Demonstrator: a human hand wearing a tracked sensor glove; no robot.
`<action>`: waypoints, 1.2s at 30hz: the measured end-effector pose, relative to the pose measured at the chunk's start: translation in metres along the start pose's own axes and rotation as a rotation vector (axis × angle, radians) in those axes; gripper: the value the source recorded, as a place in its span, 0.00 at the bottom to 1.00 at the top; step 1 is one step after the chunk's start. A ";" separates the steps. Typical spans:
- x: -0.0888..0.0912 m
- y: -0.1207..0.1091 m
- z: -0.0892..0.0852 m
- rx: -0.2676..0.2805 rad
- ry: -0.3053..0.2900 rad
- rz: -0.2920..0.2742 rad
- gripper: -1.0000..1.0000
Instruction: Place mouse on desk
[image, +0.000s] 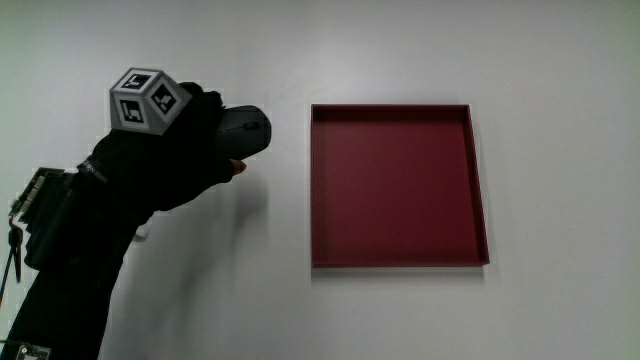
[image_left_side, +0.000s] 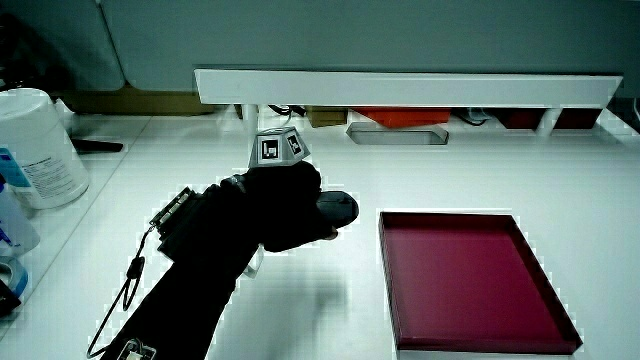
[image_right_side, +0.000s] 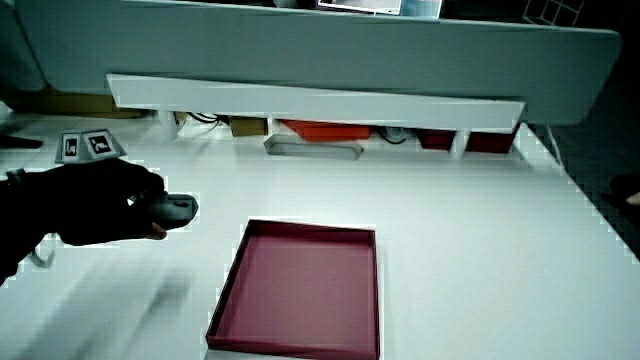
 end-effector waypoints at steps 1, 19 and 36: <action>-0.002 -0.001 0.000 0.000 0.015 0.010 0.50; -0.055 0.028 -0.052 -0.089 -0.002 0.136 0.50; -0.063 0.035 -0.071 -0.111 -0.004 0.163 0.46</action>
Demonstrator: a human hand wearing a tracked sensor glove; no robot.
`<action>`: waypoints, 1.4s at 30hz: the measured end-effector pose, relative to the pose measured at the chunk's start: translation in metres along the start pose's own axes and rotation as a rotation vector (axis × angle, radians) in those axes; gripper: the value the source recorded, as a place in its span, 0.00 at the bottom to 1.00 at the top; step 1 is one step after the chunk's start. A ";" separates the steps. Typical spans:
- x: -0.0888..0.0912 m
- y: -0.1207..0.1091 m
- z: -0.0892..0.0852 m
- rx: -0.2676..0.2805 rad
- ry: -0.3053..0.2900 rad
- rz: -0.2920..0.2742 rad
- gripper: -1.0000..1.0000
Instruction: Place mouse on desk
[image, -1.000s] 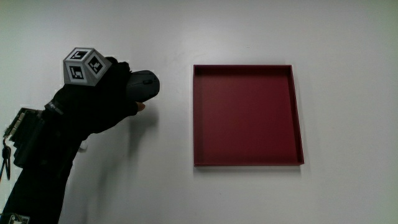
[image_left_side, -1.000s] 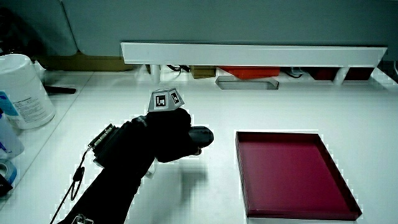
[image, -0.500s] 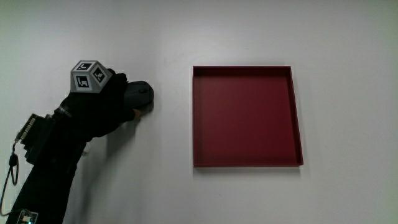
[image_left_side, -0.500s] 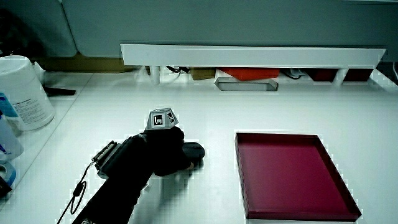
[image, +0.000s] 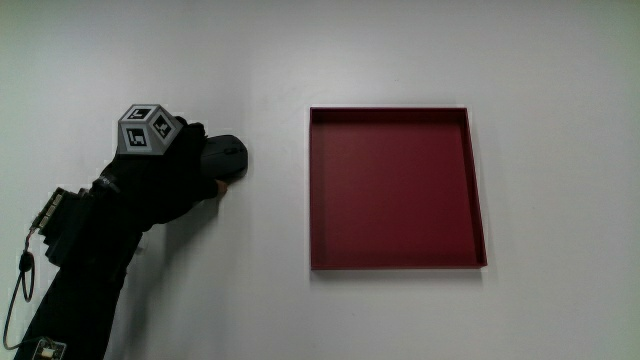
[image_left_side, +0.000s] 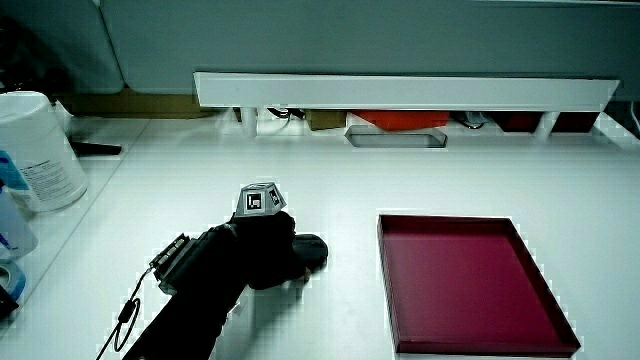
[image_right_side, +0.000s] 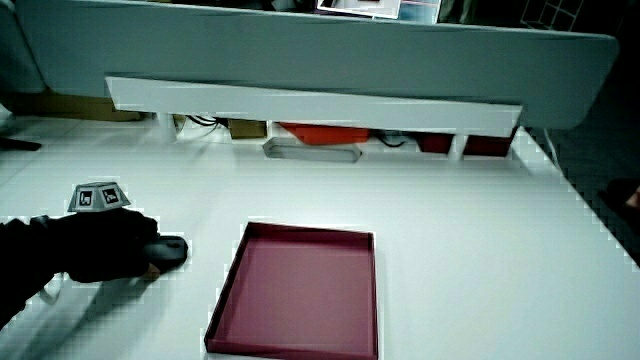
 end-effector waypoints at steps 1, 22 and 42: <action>0.001 -0.002 0.000 -0.006 0.000 0.007 0.43; -0.016 -0.065 0.010 0.048 0.033 -0.015 0.00; 0.040 -0.184 -0.002 0.174 0.244 -0.102 0.00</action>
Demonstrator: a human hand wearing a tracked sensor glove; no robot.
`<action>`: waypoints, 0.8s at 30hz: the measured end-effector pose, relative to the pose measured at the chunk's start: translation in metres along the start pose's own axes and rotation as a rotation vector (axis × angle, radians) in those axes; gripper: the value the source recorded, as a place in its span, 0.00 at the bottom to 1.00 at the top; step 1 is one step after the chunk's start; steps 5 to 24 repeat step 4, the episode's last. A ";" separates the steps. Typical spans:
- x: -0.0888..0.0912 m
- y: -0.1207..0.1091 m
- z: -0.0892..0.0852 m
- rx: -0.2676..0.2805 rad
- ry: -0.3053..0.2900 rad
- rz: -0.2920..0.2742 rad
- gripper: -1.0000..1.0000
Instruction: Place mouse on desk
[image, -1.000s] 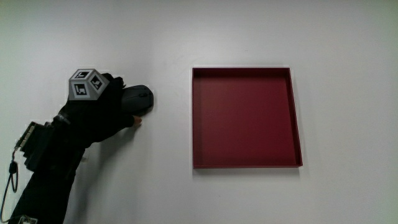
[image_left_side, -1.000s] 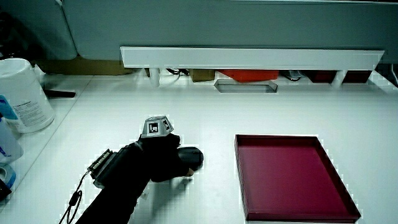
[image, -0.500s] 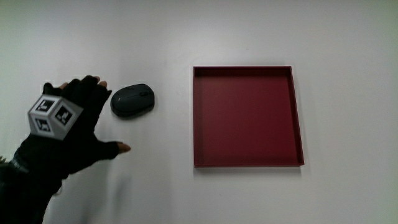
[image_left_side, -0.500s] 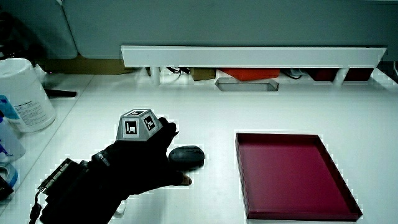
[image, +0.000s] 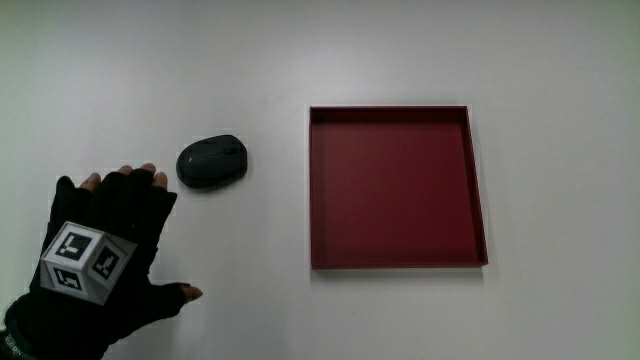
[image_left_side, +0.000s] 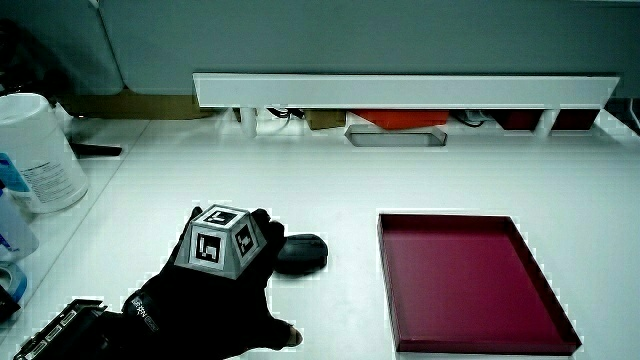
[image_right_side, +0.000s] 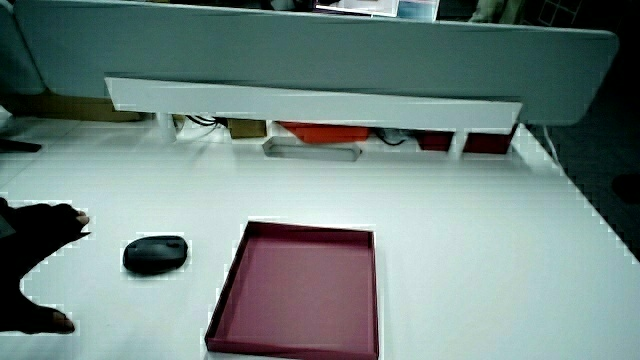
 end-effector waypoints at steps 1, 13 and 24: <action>0.000 0.000 -0.001 -0.004 -0.002 0.006 0.00; 0.000 0.001 -0.001 -0.008 0.001 0.011 0.00; 0.000 0.001 -0.001 -0.008 0.001 0.011 0.00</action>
